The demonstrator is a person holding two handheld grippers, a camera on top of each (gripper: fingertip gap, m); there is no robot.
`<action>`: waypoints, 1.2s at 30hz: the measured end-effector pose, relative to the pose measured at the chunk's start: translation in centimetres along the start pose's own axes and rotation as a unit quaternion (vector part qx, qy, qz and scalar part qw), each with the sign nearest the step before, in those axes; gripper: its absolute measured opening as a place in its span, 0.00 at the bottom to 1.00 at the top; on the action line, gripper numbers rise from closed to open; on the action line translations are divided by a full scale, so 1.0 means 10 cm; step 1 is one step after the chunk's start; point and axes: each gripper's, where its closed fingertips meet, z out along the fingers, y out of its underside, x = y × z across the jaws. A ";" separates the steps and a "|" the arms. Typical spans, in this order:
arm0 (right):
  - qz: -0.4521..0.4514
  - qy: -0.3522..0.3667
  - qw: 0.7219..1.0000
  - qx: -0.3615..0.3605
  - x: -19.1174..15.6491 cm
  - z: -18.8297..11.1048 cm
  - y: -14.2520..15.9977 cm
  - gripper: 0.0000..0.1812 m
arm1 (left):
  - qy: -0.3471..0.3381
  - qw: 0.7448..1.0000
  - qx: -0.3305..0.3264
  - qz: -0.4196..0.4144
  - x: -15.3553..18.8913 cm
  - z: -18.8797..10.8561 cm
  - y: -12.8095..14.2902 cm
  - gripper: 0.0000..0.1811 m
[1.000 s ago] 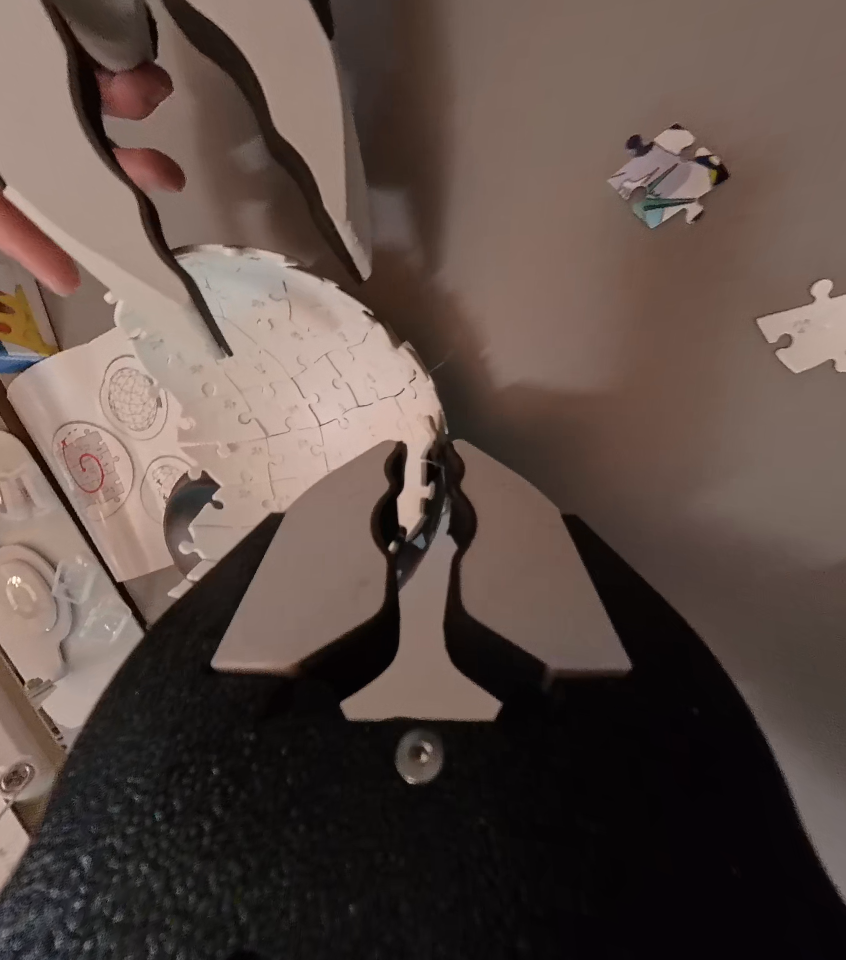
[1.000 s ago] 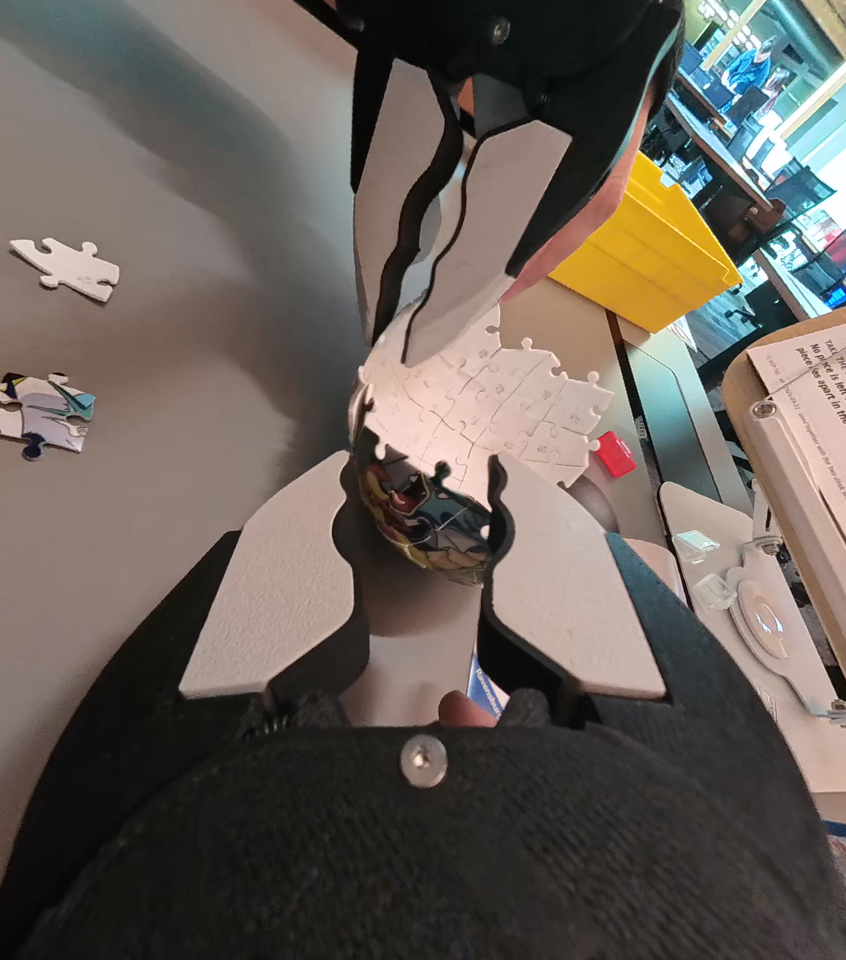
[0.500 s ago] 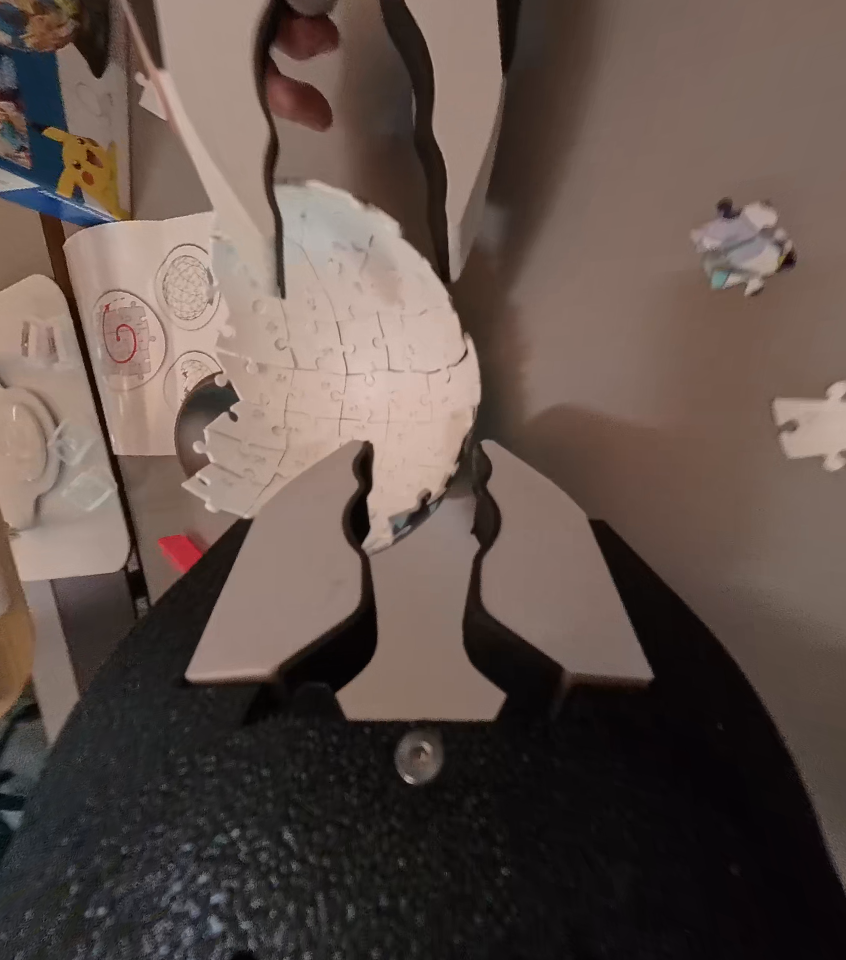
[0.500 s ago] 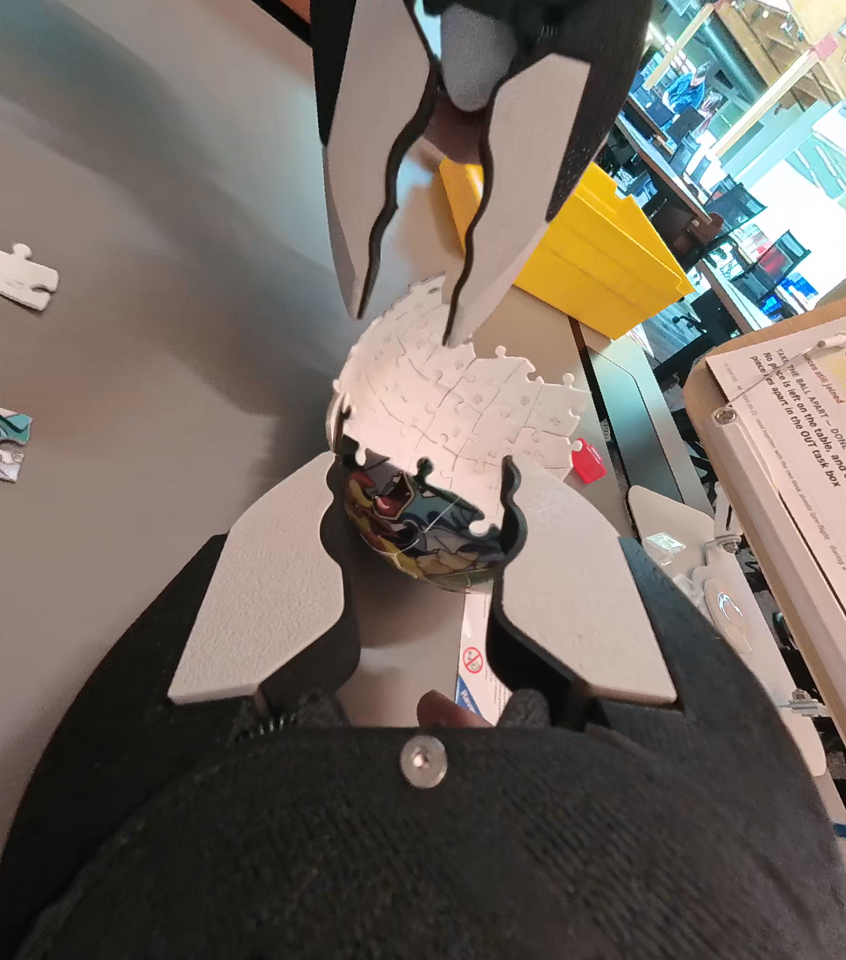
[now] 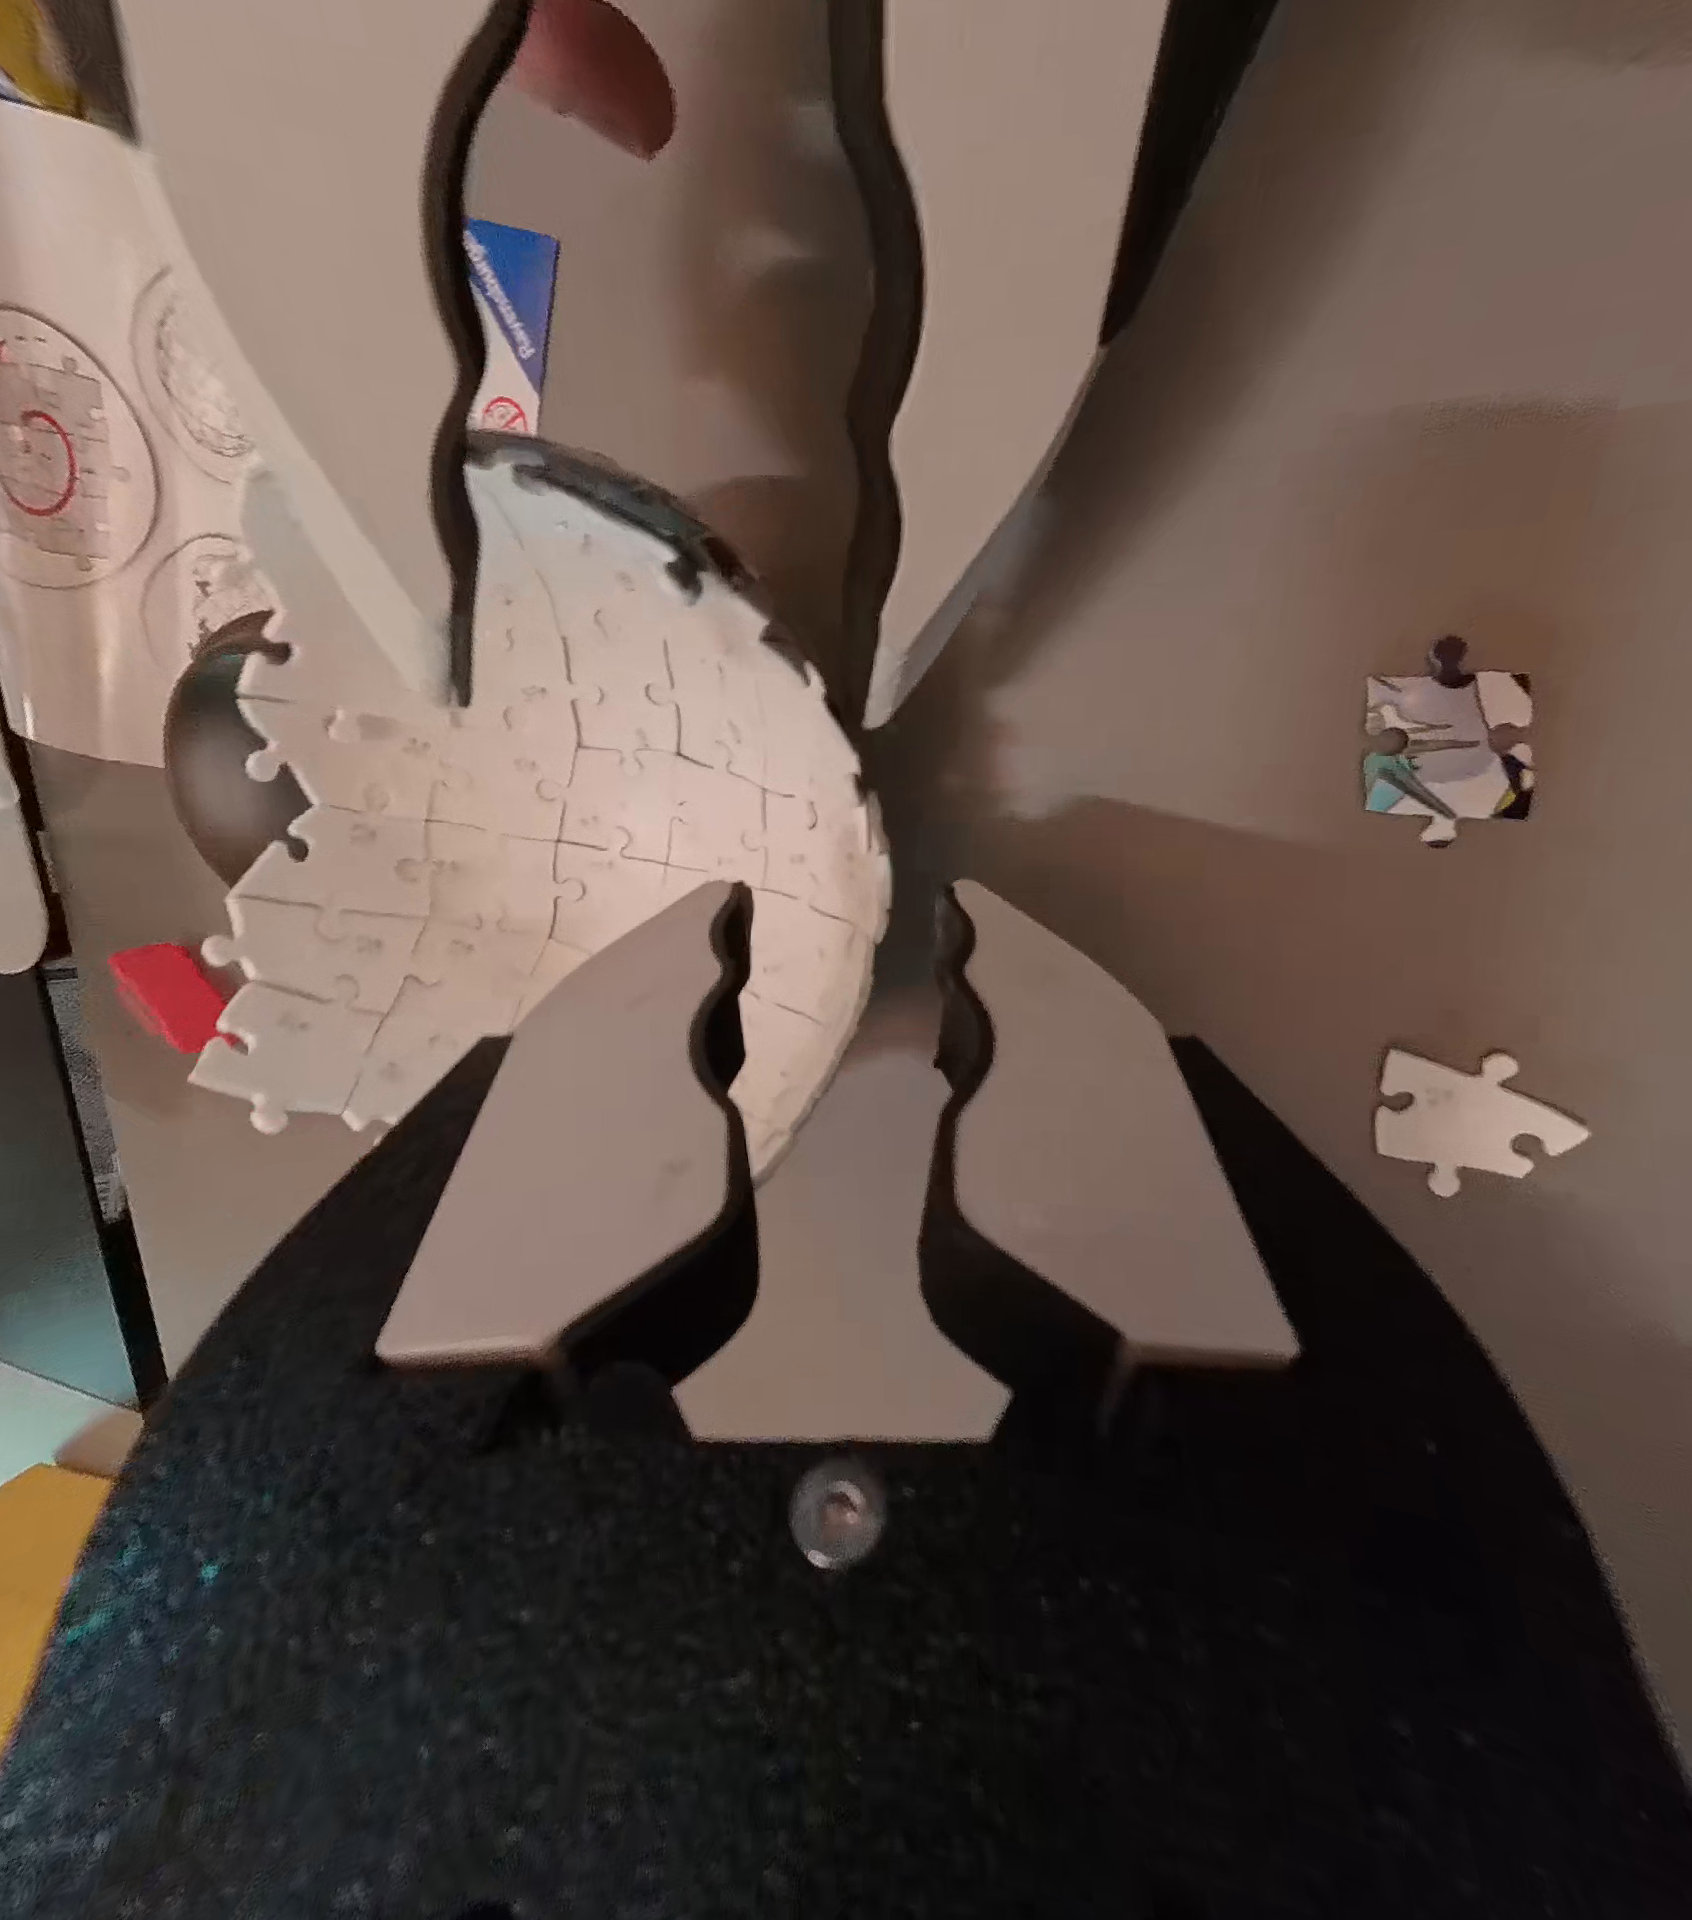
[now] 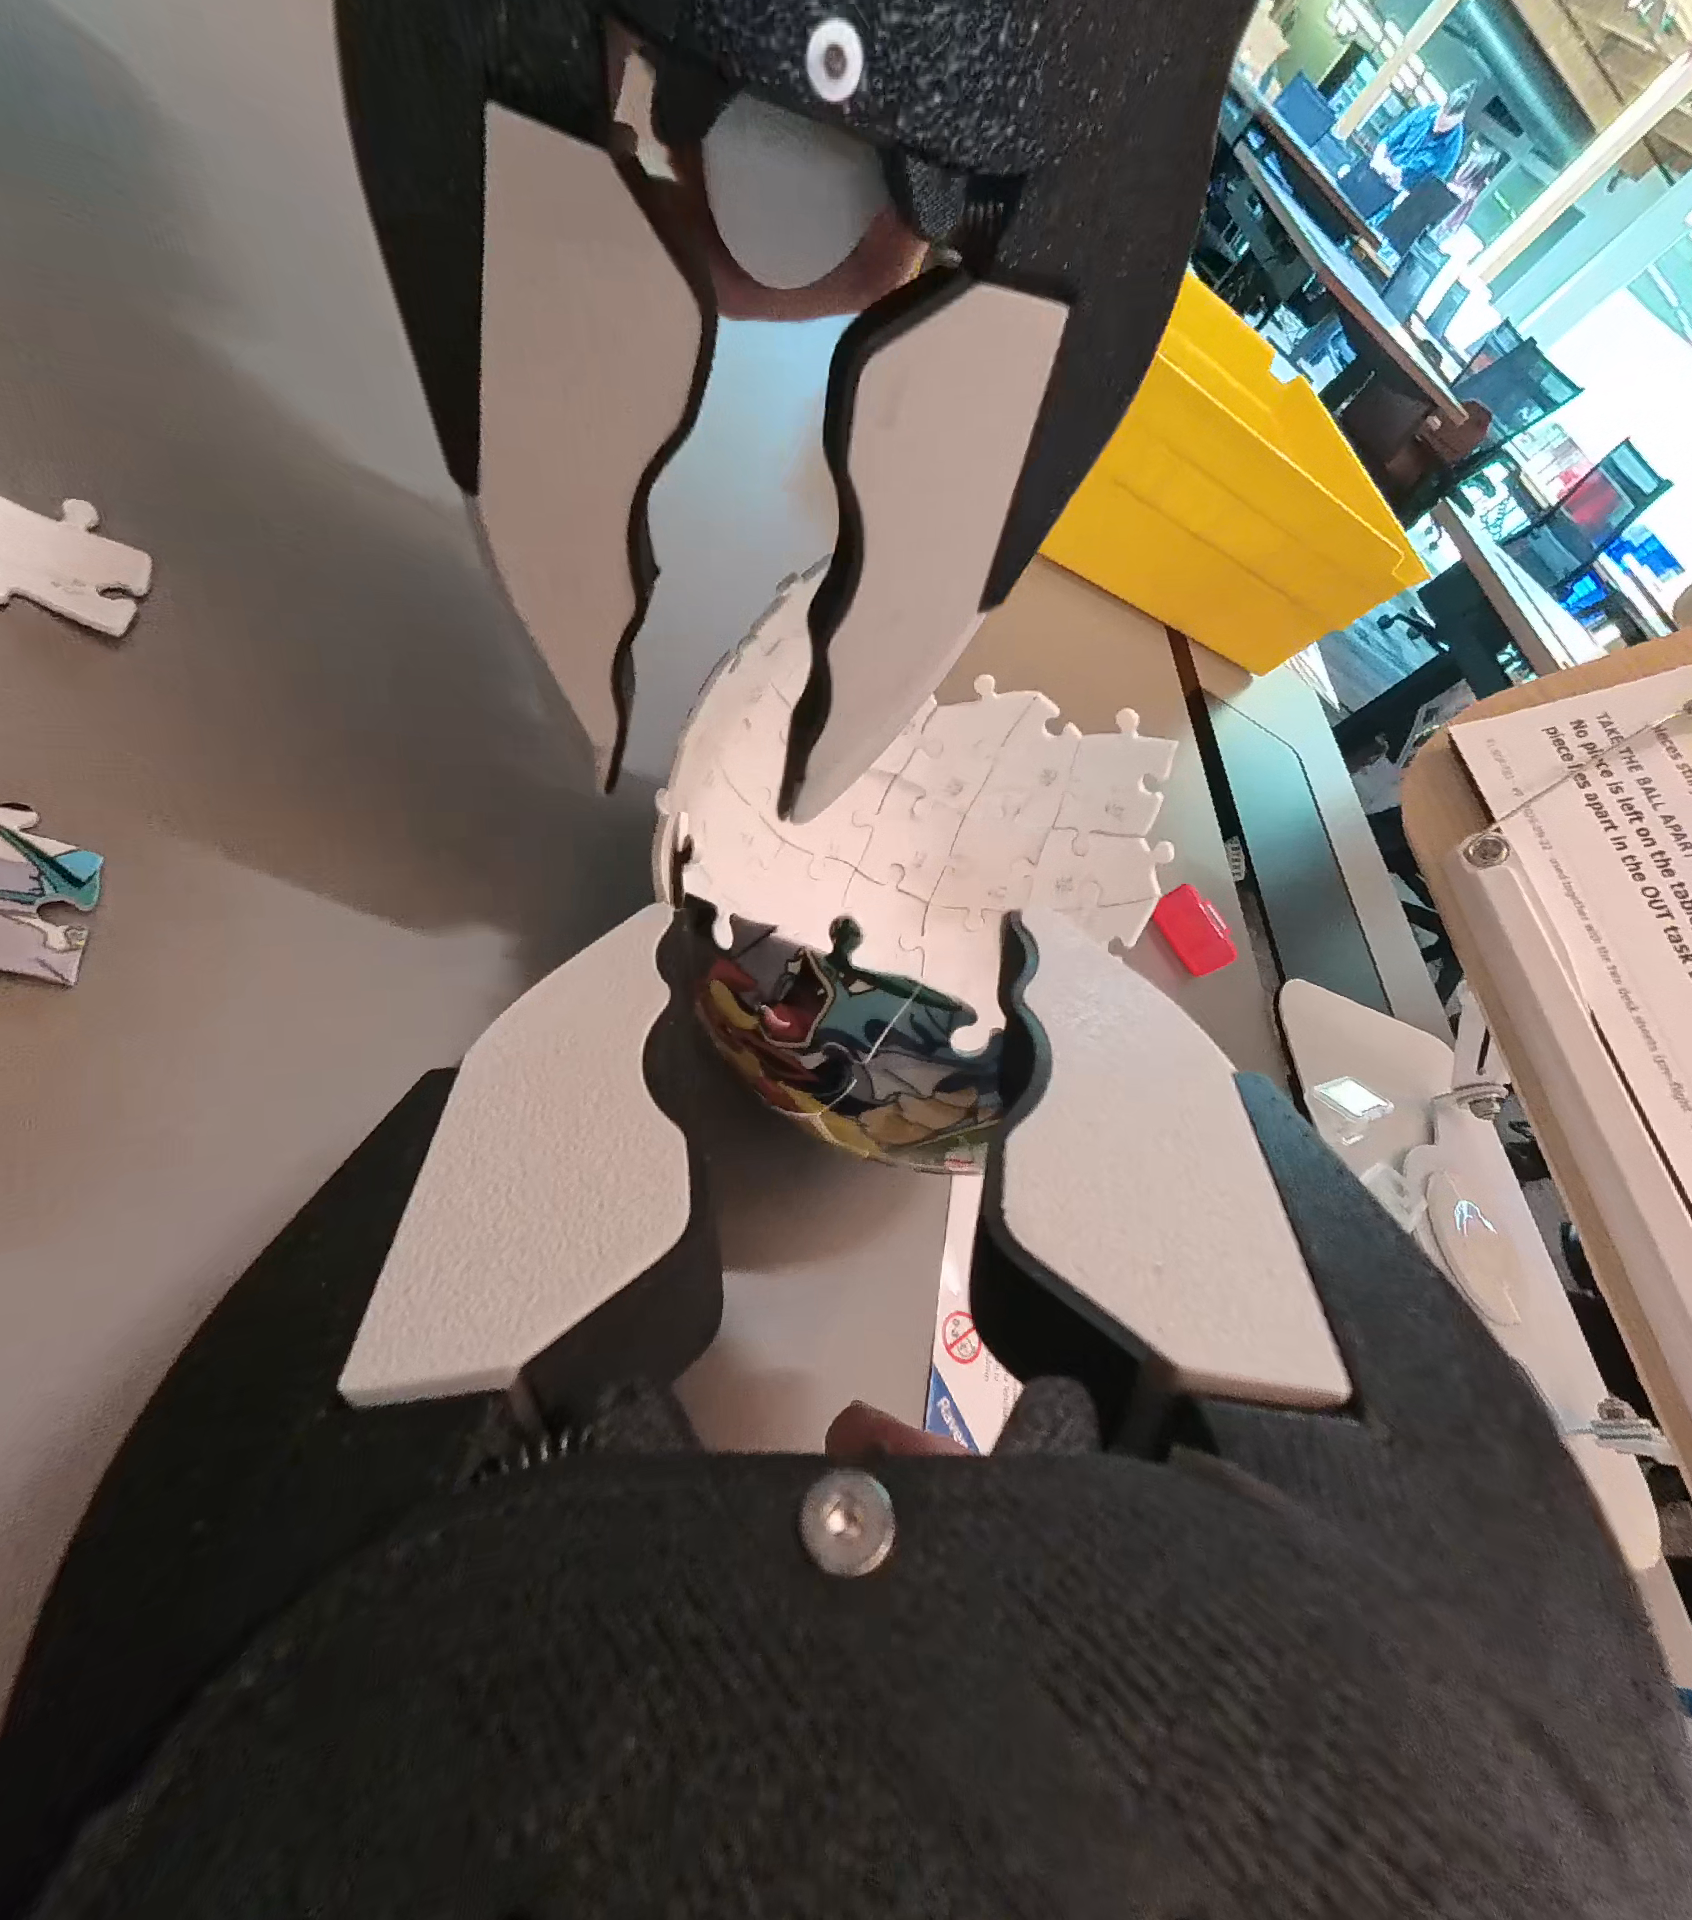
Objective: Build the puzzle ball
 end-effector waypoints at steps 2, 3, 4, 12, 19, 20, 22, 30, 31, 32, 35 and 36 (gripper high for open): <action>-0.001 -0.001 1.000 -0.003 0.00 0.00 0.00 0.31 | -0.004 1.000 -0.010 0.009 0.02 0.02 -0.03 0.18; 0.002 -0.002 1.000 -0.003 0.00 0.00 0.00 0.31 | -0.008 1.000 -0.017 0.012 0.03 0.04 -0.04 0.18; 0.005 -0.003 1.000 -0.001 -0.01 0.00 -0.01 0.31 | -0.010 0.999 -0.027 0.015 0.03 0.07 -0.04 0.18; 0.022 -0.011 1.000 0.007 -0.02 0.00 -0.03 0.31 | -0.009 0.996 -0.083 0.010 -0.01 0.20 -0.05 0.12; 0.030 -0.013 0.999 0.015 -0.02 0.00 -0.03 0.31 | 0.024 0.994 -0.110 0.013 0.05 0.25 -0.04 0.05; 0.029 -0.013 0.999 0.014 -0.02 0.00 -0.03 0.31 | 0.028 0.994 -0.110 0.010 0.05 0.25 -0.04 0.05; 0.030 -0.013 0.999 0.017 -0.02 0.00 -0.03 0.31 | 0.035 0.993 -0.110 0.002 0.05 0.25 -0.05 0.05; 0.031 -0.004 0.999 0.018 0.00 0.01 -0.02 0.34 | 0.051 0.994 -0.093 -0.020 -0.01 0.19 -0.03 0.03; 0.029 -0.002 0.999 0.016 0.01 0.01 -0.01 0.34 | 0.054 0.994 -0.089 -0.024 -0.01 0.18 -0.02 0.03; 0.029 -0.003 0.999 0.017 0.01 0.01 -0.01 0.34 | 0.059 0.994 -0.087 -0.027 -0.02 0.17 -0.02 0.03; 0.027 -0.001 0.999 0.021 0.01 0.01 -0.03 0.34 | 0.071 0.994 -0.078 -0.030 -0.02 0.17 -0.01 0.03; 0.027 -0.001 0.999 0.021 0.01 0.01 -0.03 0.34 | 0.074 0.994 -0.076 -0.029 -0.02 0.16 0.00 0.03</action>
